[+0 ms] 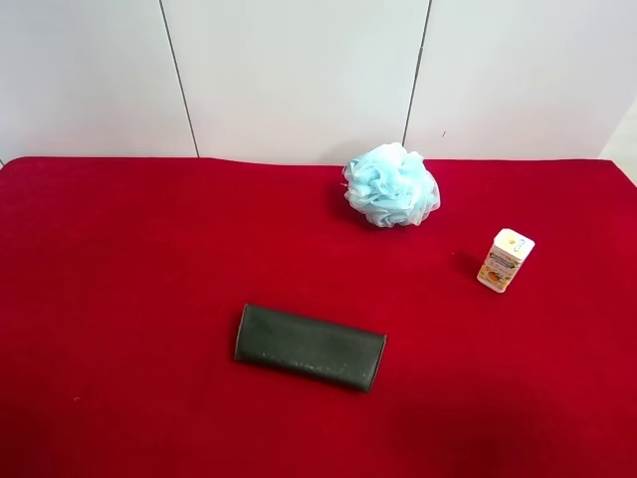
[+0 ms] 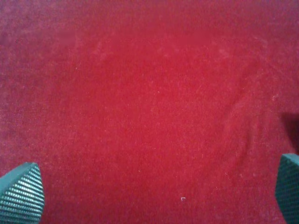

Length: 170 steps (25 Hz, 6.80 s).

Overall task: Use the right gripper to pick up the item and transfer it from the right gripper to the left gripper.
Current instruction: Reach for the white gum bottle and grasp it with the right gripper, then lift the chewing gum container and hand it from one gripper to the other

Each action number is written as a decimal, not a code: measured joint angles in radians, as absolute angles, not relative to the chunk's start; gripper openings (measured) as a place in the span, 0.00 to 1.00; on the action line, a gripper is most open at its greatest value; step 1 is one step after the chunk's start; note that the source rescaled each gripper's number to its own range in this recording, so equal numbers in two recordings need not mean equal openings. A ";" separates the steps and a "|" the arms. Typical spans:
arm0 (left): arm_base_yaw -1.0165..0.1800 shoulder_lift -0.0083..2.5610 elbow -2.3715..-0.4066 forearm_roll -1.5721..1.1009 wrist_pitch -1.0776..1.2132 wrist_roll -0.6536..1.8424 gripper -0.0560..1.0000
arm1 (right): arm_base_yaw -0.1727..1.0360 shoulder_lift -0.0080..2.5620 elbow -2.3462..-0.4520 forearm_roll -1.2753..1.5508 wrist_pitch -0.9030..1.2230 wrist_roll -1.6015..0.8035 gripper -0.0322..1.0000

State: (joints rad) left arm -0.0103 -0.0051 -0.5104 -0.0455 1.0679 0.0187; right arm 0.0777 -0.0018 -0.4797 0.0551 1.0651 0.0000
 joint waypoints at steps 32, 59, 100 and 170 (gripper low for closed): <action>-0.010 -0.005 -0.510 -0.046 1.068 0.019 1.00 | 0.078 0.820 -0.981 0.021 1.145 0.126 1.00; -0.010 -0.005 -0.510 -0.046 1.068 0.019 1.00 | 0.078 1.601 -1.164 -0.113 1.050 0.470 1.00; -0.010 -0.005 -0.510 -0.046 1.068 0.019 1.00 | 0.078 1.879 -1.165 0.029 0.829 0.644 0.80; -0.010 -0.005 -0.510 -0.072 1.068 0.046 1.00 | 0.285 1.418 -1.165 0.244 1.045 -0.151 0.06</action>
State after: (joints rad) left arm -0.0103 -0.0051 -0.5104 -0.0723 1.0679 0.0461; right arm 0.2855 1.4182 -1.1648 0.2439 1.0449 -0.1507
